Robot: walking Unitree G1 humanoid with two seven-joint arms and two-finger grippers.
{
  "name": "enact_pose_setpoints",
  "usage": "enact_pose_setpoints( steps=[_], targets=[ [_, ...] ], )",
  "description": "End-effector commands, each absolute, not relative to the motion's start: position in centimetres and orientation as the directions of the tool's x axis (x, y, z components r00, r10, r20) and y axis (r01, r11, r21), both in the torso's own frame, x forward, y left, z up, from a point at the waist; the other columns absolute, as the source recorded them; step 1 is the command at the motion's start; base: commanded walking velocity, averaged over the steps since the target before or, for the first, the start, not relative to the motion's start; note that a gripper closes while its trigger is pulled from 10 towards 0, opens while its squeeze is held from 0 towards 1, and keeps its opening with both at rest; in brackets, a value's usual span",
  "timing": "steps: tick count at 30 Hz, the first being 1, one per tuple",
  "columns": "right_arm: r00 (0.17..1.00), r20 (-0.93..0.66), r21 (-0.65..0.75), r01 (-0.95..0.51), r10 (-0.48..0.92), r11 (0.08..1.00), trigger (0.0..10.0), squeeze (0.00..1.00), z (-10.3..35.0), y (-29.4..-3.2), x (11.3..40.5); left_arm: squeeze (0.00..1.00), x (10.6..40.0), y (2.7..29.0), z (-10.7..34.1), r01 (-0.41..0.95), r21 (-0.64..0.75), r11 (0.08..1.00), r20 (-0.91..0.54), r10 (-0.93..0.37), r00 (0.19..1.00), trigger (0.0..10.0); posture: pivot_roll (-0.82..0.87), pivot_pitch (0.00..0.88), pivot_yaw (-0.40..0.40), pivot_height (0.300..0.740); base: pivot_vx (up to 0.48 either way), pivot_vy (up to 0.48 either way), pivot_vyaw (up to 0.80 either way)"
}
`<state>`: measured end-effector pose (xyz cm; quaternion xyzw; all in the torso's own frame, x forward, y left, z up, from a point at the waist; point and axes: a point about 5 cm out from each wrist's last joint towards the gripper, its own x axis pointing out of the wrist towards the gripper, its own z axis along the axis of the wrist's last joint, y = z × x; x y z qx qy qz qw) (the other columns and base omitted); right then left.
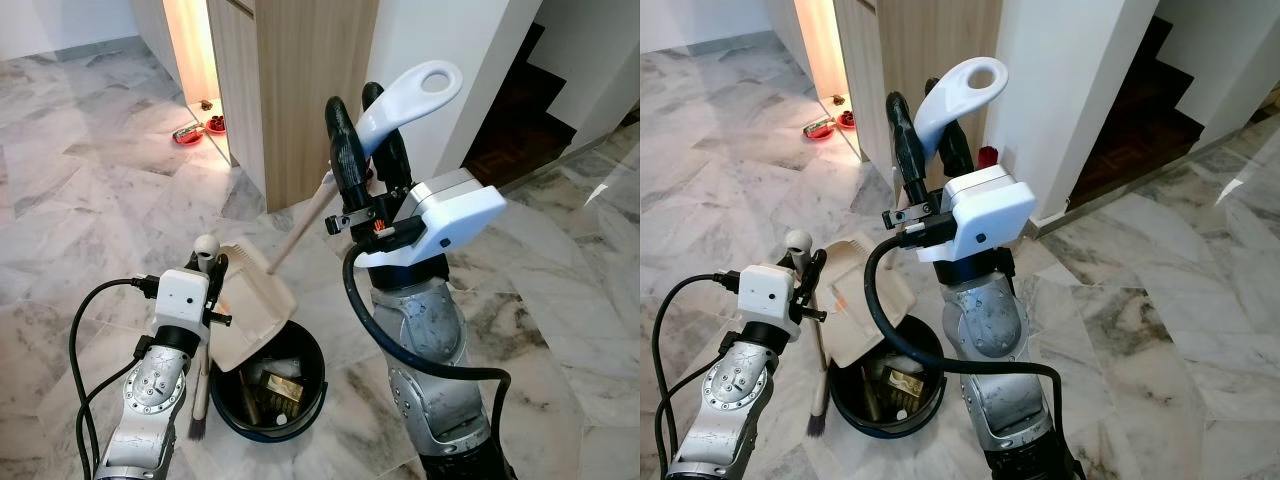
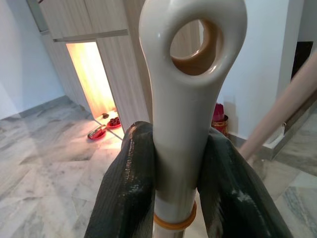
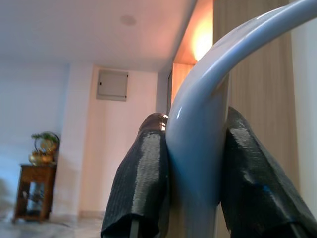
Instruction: Sweep floor
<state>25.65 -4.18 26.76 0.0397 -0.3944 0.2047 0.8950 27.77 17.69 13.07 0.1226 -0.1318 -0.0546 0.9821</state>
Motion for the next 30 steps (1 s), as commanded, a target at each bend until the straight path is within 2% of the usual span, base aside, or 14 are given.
enact_pose_setpoints(
  steps=[1, 6, 22, 26, 30],
  targets=[
    [0.483, 0.81, -0.171, -0.347, 0.332, 0.922, 10.0, 0.0, 29.1, -4.5, 24.17, 0.0, 27.8, 17.07, 14.04, 0.091, 0.242, 0.966, 0.302, -0.164, 0.939, 10.0, 0.19, 0.085, -0.082, 0.74, 0.0, 0.0, 0.0],
    [0.467, 0.799, -0.249, -0.317, 0.379, 0.915, 10.0, 0.0, 28.73, -4.32, 23.96, 0.0, 27.81, 17.03, 14.04, 0.091, 0.24, 0.966, 0.302, -0.163, 0.939, 10.0, 0.19, 0.089, -0.084, 0.74, 0.0, 0.0, 0.0],
    [0.449, 0.81, -0.256, -0.307, 0.377, 0.917, 10.0, 0.0, 29.23, -4.09, 23.74, 0.0, 27.88, 17.12, 14.13, 0.085, 0.239, 0.967, 0.304, -0.158, 0.939, 10.0, 0.2, 0.098, -0.086, 0.74, 0.0, 0.0, 0.0],
    [0.422, 0.805, -0.32, -0.285, 0.417, 0.904, 10.0, 0.0, 29.24, -3.7, 23.51, 0.0, 27.9, 17.17, 14.18, 0.083, 0.238, 0.968, 0.307, -0.156, 0.939, 10.0, 0.2, 0.099, -0.087, 0.74, 0.0, 0.0, 0.0],
    [0.426, 0.806, -0.311, -0.286, 0.412, 0.906, 10.0, 0.0, 29.22, -3.69, 23.54, 0.0, 27.92, 17.19, 14.2, 0.082, 0.238, 0.968, 0.307, -0.155, 0.939, 10.0, 0.2, 0.101, -0.087, 0.74, 0.0, 0.0, 0.0]
  ],
)
